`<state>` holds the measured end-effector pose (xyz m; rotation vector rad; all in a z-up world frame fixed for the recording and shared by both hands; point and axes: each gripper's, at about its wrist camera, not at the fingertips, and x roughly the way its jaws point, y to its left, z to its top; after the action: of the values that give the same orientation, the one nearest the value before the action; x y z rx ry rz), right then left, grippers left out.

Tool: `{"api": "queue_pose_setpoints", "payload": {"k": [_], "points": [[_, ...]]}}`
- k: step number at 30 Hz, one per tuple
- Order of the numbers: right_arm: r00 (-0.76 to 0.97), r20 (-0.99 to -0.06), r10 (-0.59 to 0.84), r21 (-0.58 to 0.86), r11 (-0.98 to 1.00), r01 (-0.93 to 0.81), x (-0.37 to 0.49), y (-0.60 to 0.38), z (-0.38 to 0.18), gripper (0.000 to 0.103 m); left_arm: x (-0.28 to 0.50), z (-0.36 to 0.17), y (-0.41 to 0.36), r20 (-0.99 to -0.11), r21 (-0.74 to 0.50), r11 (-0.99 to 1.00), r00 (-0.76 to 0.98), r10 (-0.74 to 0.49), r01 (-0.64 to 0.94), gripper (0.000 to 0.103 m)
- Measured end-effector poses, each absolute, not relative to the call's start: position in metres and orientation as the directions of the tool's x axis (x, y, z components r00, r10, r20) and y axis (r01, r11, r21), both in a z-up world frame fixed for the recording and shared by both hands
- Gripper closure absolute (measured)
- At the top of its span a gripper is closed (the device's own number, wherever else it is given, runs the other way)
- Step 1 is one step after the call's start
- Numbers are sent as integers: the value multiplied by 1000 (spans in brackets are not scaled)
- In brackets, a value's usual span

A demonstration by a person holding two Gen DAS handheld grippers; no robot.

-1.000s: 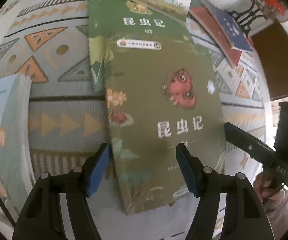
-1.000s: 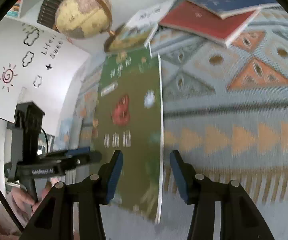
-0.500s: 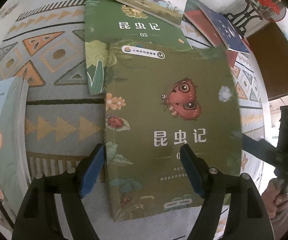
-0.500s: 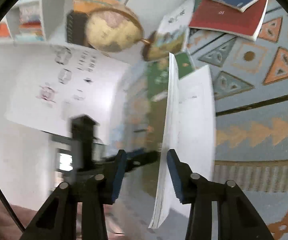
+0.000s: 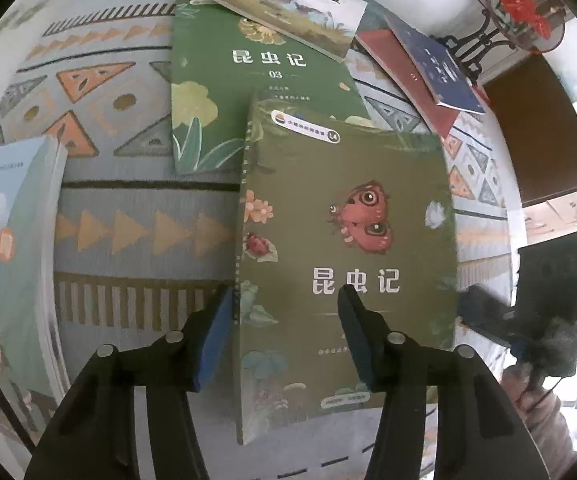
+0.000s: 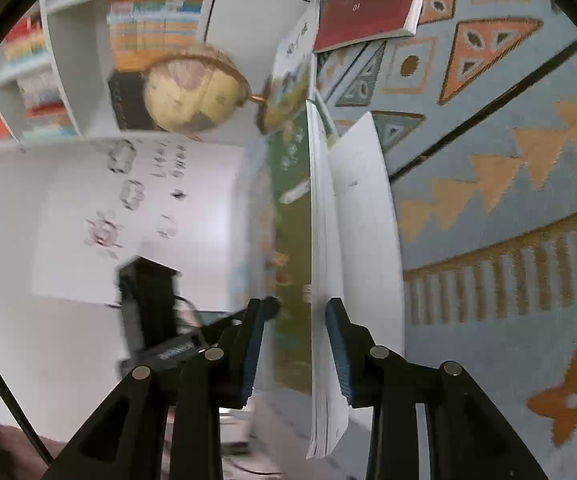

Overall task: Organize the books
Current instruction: 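Grasp the butterfly book edge with the right gripper while the left gripper grips it, lift upright, then carry the upright butterfly book with both grippers toward the globe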

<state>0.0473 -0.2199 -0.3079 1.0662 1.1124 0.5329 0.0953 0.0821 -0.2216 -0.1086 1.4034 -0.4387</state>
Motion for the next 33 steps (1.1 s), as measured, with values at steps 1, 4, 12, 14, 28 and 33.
{"api": "queue_pose_setpoints", "payload": {"k": [1, 4, 12, 14, 28, 33], "points": [[372, -474, 798, 880, 446, 164, 46, -217, -313, 70, 94, -220, 85, -912, -374, 902, 91, -400, 217, 54], [374, -520, 768, 852, 496, 168, 42, -217, -315, 82, 92, -209, 85, -878, -444, 871, 93, -470, 212, 55], [372, -589, 718, 807, 543, 230, 47, -225, -318, 95, 86, -210, 66, -827, -544, 808, 18, -562, 227, 58], [365, -612, 702, 790, 563, 242, 44, -224, -313, 95, 84, -210, 55, -890, -425, 862, 44, -453, 276, 74], [431, -598, 676, 771, 632, 77, 40, -208, -235, 97, 71, -164, 52, -931, -236, 874, 159, -329, 425, 81], [414, -558, 719, 795, 606, 17, 50, -183, -209, 96, 77, -131, 82, -904, -276, 883, 209, -372, 379, 81]]}}
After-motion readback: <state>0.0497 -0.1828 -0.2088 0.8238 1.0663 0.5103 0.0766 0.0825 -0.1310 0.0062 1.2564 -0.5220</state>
